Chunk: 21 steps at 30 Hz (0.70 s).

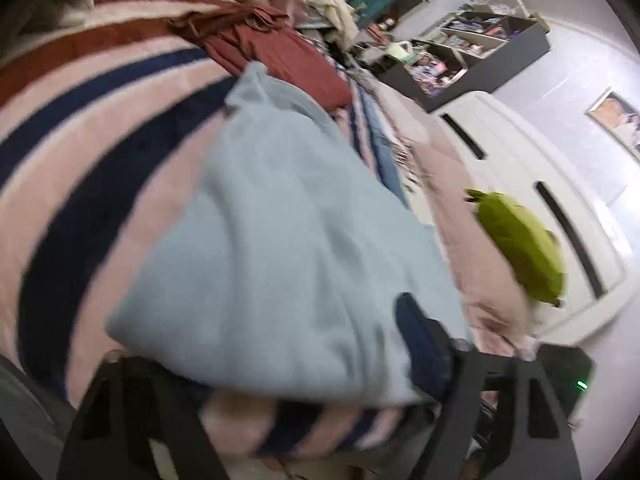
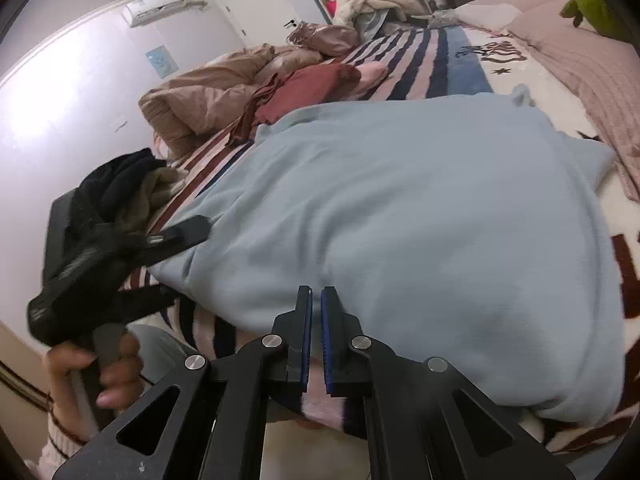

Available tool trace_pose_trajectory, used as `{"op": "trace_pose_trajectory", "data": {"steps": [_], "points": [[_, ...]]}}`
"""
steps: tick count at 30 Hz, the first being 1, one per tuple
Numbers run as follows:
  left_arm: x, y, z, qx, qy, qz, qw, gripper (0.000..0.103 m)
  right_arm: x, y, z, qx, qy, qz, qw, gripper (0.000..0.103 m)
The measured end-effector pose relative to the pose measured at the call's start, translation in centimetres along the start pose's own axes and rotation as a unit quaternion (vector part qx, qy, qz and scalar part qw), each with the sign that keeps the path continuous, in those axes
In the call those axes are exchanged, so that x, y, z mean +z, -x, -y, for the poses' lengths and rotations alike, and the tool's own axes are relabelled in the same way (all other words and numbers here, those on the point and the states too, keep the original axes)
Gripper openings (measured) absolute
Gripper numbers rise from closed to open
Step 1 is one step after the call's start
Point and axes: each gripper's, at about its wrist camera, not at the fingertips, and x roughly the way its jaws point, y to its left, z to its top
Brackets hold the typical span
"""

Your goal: Fold small clothes

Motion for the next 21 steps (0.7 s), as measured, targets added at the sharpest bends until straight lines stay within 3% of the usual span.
{"op": "trace_pose_trajectory", "data": {"steps": [3,5,10,13,16,18,21], "points": [[0.6,-0.3,-0.5,0.004,0.018,0.008,0.9998,0.050,-0.1,0.0,0.6,0.002,-0.003,0.000,1.000,0.000],[0.9,-0.3,-0.7,0.009,0.015,0.007,0.9998,0.028,-0.3,-0.3,1.0,0.010,-0.014,-0.003,1.000,0.000],[1.6,0.6,2.2,0.016,-0.061,0.018,0.9978,0.021,-0.1,-0.4,1.3,0.025,-0.021,-0.002,0.999,0.000],[2.0,0.8,4.6,0.020,-0.111,0.022,0.9933,0.021,0.1,1.1,1.2,0.023,-0.009,0.021,0.999,0.000],[2.2,1.2,7.1,-0.008,-0.152,0.029,0.9879,0.021,0.6,3.7,2.7,0.022,-0.033,0.056,0.998,0.000],[2.3,0.6,9.1,-0.043,-0.171,0.020,0.9841,0.021,0.9,5.6,3.7,-0.003,-0.033,0.082,0.996,0.000],[1.8,-1.0,11.9,-0.062,-0.213,-0.001,0.9751,0.020,1.1,8.6,5.6,-0.036,-0.046,0.119,0.991,0.003]]}}
